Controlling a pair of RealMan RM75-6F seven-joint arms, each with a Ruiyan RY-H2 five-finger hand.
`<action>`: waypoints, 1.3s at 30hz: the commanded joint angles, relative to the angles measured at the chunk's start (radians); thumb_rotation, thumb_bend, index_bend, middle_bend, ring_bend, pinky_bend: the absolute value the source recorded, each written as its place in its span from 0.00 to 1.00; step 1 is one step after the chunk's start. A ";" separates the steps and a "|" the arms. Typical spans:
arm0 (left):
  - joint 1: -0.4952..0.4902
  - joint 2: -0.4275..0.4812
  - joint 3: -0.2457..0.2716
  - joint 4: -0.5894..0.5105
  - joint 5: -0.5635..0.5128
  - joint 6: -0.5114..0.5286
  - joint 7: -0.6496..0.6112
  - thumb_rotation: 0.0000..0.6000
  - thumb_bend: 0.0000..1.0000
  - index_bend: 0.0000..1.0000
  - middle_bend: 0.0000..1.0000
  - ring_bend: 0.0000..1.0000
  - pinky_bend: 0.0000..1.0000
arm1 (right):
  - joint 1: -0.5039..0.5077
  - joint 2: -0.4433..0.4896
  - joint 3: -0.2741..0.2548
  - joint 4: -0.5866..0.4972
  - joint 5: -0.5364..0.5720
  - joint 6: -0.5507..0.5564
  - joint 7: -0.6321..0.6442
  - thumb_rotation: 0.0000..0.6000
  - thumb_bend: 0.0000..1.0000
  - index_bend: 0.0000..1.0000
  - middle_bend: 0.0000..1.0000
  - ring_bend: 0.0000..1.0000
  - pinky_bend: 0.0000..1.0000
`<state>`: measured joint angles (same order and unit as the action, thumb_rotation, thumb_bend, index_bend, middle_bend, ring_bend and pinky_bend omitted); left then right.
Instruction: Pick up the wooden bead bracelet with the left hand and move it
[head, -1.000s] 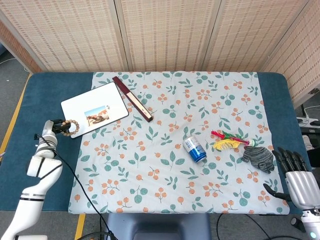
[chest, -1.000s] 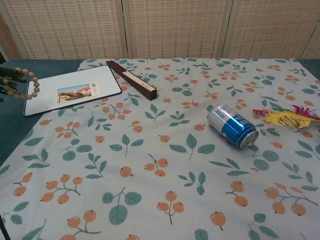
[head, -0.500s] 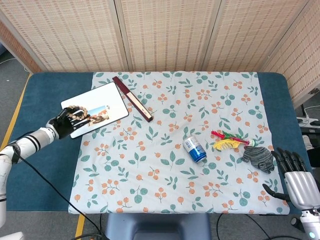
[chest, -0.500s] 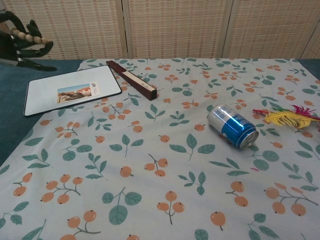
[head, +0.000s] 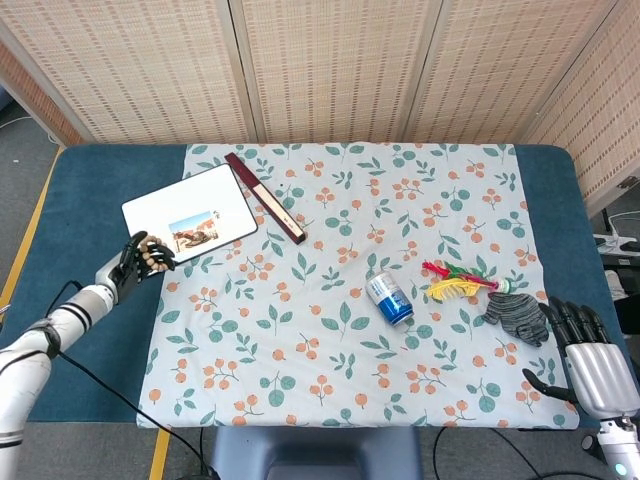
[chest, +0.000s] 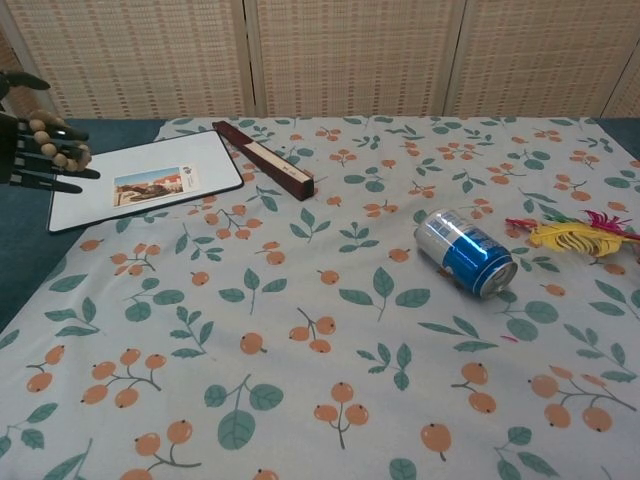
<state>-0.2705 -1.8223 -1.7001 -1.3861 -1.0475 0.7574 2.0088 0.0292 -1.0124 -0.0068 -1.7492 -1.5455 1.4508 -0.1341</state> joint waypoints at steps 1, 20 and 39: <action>0.038 0.035 0.140 -0.048 0.115 -0.105 -0.052 0.13 0.42 0.54 0.59 0.30 0.00 | 0.001 -0.001 0.000 0.001 0.002 -0.003 0.000 0.71 0.15 0.00 0.00 0.00 0.00; -0.025 0.339 0.658 -0.082 0.395 -0.496 -0.699 0.12 0.71 0.60 0.61 0.30 0.00 | 0.005 -0.007 0.005 0.006 0.014 -0.005 -0.012 0.71 0.15 0.00 0.00 0.00 0.00; -0.169 0.501 0.933 -0.039 0.883 -0.754 -1.507 0.66 1.00 0.50 0.46 0.23 0.00 | -0.003 -0.008 0.015 0.014 0.012 0.023 0.003 0.70 0.15 0.00 0.00 0.00 0.00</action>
<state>-0.4064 -1.3404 -0.8019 -1.4473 -0.2516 0.0475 0.5927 0.0269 -1.0197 0.0065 -1.7368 -1.5331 1.4718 -0.1324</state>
